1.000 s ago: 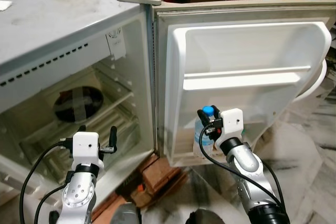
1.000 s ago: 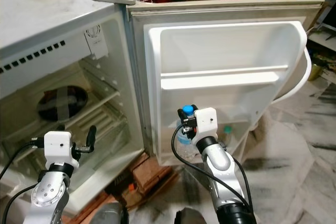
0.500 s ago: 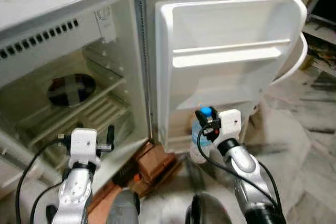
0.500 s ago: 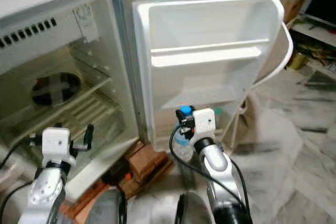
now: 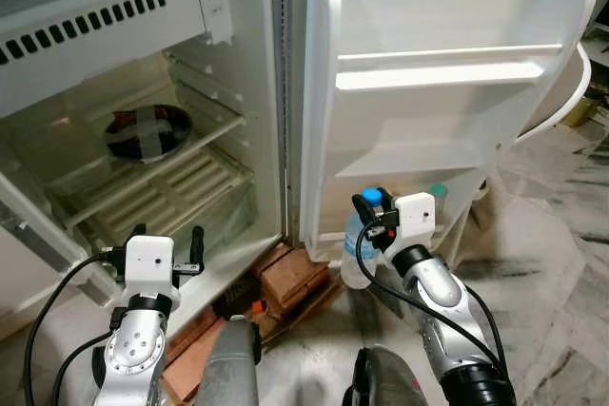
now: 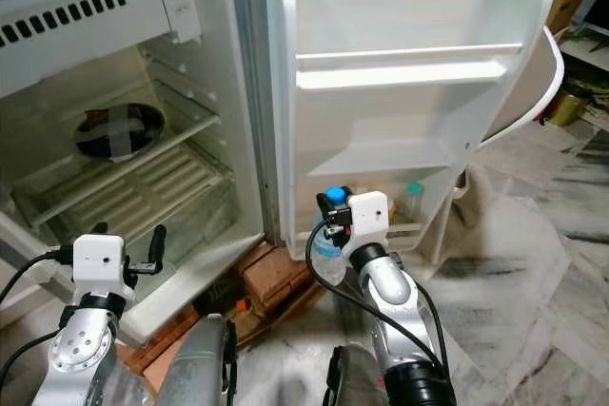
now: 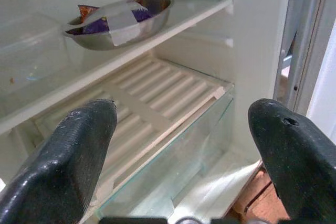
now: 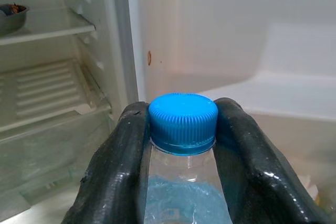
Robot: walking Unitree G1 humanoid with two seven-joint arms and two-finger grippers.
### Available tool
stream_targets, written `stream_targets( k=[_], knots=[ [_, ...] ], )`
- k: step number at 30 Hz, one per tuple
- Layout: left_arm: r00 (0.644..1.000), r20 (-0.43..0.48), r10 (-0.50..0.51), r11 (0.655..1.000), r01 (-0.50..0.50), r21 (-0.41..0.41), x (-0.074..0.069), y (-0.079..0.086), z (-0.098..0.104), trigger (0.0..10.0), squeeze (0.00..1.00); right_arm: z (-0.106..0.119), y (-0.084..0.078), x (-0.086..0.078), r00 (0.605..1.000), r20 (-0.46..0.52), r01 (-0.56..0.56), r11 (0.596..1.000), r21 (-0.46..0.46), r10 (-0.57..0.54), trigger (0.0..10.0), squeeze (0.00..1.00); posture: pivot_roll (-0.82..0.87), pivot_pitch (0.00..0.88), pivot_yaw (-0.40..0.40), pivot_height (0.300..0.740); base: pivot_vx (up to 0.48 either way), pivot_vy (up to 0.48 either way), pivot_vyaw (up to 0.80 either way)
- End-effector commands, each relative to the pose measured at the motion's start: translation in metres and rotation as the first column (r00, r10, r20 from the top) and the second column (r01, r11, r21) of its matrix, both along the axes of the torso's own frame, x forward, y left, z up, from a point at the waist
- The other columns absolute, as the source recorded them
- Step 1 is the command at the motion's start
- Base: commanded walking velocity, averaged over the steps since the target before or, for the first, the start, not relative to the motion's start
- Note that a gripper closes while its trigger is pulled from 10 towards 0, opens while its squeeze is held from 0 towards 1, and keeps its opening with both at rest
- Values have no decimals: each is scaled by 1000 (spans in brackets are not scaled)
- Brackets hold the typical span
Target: Restocking fridge
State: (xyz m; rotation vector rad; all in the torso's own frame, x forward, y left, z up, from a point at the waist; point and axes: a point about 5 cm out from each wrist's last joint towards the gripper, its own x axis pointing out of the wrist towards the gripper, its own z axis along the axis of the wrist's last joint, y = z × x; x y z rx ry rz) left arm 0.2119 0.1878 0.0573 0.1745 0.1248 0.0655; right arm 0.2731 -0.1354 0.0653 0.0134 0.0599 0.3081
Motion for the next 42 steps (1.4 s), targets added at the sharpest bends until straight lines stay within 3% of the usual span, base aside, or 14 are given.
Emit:
stream_targets(
  k=[1, 13, 34, 42],
  knots=[
    [1000, 10, -2, 1000, 2, 8, 2, -1, 4, 10000, 0, 8, 0, 4, 999, 42, -7, 1000, -7, 7, 10000, 0, 149, 74, 4, 658, 0, 0, 0],
    [998, 58, -4, 1000, 4, -13, 5, 0, 22, 10000, 0, 44, 15, 16, 974, 194, -106, 991, -77, 119, 10000, 0, 147, 193, -17, 658, 0, 0, 0],
    [999, 49, 18, 999, -16, -35, 5, 0, 25, 10000, 0, 52, 15, 13, 967, 212, -124, 988, -89, 140, 10000, 0, 132, 227, -32, 658, 0, 0, 0],
    [999, 43, 12, 999, -10, -37, 3, -2, 25, 10000, 0, 56, 24, 8, 947, 223, -218, 973, -78, 230, 10000, 0, 136, 230, -35, 658, 0, 0, 0]
  ],
)
